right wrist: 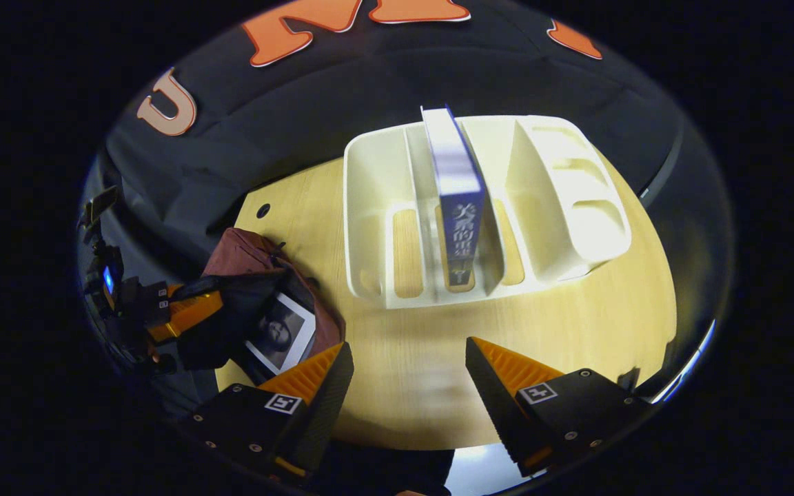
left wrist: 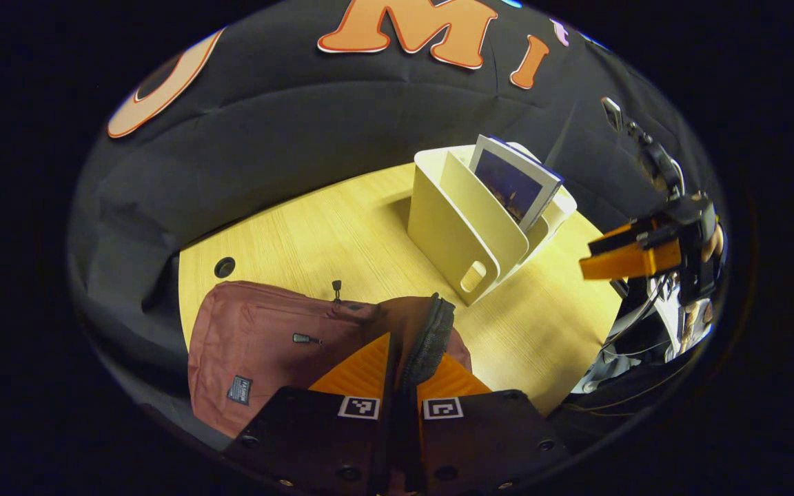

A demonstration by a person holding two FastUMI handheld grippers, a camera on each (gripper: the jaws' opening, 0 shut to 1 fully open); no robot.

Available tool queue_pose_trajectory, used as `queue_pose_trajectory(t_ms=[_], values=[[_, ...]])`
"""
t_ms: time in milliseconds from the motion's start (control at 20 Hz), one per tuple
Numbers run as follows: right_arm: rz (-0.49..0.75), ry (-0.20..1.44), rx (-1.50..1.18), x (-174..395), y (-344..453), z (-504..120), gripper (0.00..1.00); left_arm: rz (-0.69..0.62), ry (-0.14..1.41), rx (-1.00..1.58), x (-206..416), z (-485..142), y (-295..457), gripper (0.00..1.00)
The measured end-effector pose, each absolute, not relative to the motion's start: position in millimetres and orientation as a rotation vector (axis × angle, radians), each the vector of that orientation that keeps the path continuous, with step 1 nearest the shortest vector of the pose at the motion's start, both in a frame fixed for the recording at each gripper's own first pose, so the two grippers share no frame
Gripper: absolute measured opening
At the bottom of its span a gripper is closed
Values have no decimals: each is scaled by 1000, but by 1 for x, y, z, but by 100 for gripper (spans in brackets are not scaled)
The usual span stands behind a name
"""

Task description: Open the schoolbag, grab two books from the bookshelf and put them into the schoolbag.

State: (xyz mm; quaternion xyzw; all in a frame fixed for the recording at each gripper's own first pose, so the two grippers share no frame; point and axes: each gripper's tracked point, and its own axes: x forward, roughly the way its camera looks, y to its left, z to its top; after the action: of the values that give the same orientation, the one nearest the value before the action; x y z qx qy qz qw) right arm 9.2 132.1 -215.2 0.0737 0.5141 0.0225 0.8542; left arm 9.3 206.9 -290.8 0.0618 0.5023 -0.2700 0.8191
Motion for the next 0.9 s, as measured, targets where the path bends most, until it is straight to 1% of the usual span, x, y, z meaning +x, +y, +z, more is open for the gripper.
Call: queue_pose_trajectory(t_ms=[100,250,400,500,700,800,900], values=[[47,1083,89,21,113,-205,98,-546,1082,121,6,-295,204,9],[80,1095,77,43,106,-189,98,-506,1084,108,4,-296,202,9],[87,1083,-18,75,95,-174,98,-468,1087,91,2,-299,205,9],[94,1093,-2,96,99,-165,98,-443,1093,66,0,-299,205,9],[96,1109,-41,136,93,-171,97,-364,1100,41,-5,-299,213,9],[110,1130,-54,152,97,-177,95,-329,1098,38,-6,-296,215,10],[119,1151,-86,164,96,-187,91,-300,1097,32,-16,-293,220,9]])
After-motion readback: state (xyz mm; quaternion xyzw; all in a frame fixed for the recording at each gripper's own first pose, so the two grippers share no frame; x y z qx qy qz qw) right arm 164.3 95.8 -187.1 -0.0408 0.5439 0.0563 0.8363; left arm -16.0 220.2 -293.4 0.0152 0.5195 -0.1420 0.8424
